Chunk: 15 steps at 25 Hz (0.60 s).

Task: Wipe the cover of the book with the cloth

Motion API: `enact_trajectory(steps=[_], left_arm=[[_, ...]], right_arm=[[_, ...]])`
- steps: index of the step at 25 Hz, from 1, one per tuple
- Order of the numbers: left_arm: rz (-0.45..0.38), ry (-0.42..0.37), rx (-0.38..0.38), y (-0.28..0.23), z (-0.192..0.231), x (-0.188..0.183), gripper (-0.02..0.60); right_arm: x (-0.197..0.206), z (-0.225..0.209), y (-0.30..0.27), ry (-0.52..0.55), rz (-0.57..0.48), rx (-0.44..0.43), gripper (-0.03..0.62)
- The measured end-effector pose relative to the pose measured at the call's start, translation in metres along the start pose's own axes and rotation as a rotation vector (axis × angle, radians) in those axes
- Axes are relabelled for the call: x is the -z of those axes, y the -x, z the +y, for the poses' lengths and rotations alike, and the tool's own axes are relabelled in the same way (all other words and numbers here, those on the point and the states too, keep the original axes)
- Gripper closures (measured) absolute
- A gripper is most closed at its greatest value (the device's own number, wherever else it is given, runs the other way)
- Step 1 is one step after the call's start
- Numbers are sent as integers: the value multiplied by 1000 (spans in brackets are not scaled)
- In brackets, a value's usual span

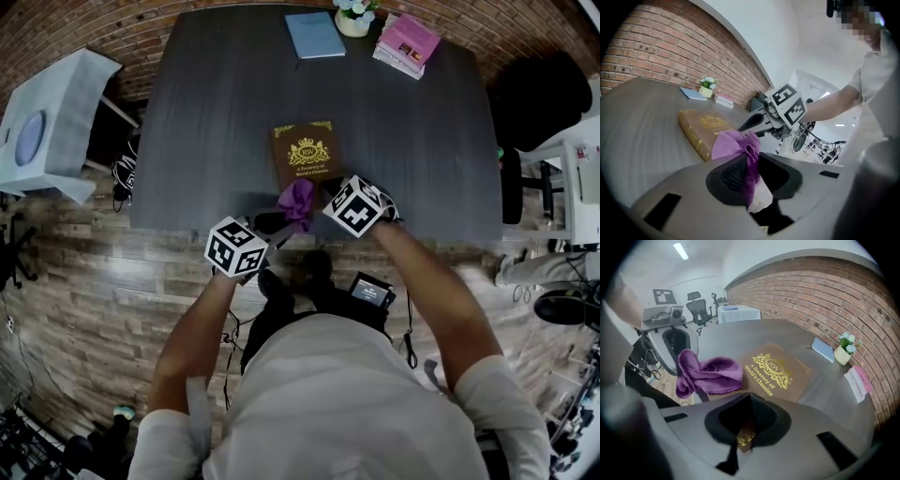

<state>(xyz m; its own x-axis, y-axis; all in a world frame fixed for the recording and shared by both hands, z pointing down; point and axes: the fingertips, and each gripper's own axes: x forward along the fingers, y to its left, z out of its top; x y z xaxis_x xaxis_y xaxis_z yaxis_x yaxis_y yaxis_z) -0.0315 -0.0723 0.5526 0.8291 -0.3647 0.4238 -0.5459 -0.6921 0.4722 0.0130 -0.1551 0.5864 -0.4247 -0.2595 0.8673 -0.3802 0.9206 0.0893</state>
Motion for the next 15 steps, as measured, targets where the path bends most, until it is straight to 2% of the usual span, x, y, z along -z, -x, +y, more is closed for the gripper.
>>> enact_trajectory(steps=[11, 15], left_arm=[[-25, 28, 24, 13, -21, 8, 495], [-66, 47, 24, 22, -25, 4, 495]], right_arm=[[1, 0, 5, 5, 14, 33, 577], [-2, 2, 14, 2, -28, 53, 576]])
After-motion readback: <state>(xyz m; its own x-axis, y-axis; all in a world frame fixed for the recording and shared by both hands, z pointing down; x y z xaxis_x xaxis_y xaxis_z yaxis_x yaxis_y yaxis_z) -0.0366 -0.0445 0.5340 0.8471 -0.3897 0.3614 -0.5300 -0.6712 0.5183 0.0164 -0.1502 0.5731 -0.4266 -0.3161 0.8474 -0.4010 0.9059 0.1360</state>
